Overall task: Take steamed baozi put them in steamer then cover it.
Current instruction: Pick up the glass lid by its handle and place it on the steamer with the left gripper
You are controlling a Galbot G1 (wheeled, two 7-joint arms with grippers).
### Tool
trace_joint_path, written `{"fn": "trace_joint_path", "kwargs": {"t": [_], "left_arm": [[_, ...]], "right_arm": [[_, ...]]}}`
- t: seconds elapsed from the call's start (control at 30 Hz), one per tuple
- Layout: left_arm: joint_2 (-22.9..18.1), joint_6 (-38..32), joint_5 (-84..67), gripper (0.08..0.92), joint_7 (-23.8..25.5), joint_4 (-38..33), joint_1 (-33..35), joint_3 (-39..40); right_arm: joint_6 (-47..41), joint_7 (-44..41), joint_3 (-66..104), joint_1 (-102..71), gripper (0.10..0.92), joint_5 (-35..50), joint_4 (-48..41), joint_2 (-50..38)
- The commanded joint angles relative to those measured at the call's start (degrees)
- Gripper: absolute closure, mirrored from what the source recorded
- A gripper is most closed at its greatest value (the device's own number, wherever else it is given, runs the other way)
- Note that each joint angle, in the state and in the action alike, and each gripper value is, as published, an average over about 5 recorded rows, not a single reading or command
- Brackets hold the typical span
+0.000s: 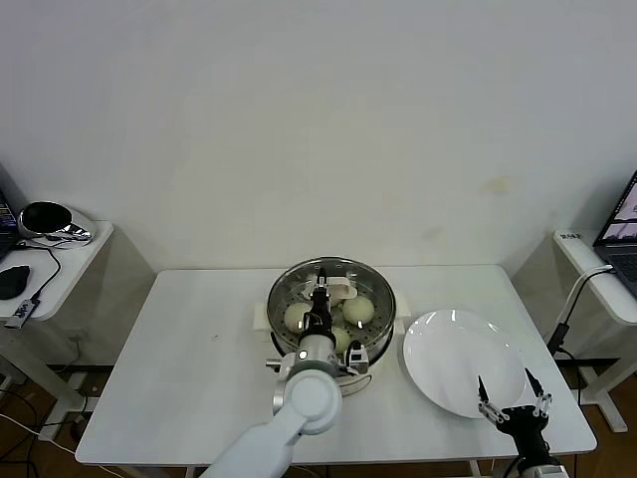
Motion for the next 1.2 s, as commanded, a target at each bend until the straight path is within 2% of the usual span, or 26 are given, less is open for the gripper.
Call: {"fn": "trace_joint_path", "kwargs": {"t": [0.03, 0.6, 0.8, 0.97, 1.2], "left_arm": [[-1.03, -0.13, 0.35, 0.853, -0.04, 1.61, -0.08, -0.22], [-2.45, -0.31, 0.03, 0.841, -2.71, 1.26, 1.71, -1.09], [-2.11, -0.1, -1.13, 0.693, -3.83, -1.56, 3.24, -1.3], [-0.29, -0.36, -3.72, 0.545, -6.16, -7.44, 7.15, -1.61], [5.0, -4.41, -13.43, 0.346, -14.81, -19.98, 16.9, -2.66]], "right_arm": [[0.1, -0.05, -0.05, -0.01, 0.203, -0.2, -0.18, 0.05], [0.44, -0.16, -0.59, 0.03, 0.203, -0.55, -0.54, 0.03], [0.51, -0.16, -0.88, 0.03, 0.203, -0.75, -0.73, 0.07], [0.57, -0.14, -1.11, -0.09, 0.203, -0.97, -0.76, 0.11], [0.56, -0.11, -1.45, -0.09, 0.203, -1.28, -1.18, 0.09]]}}
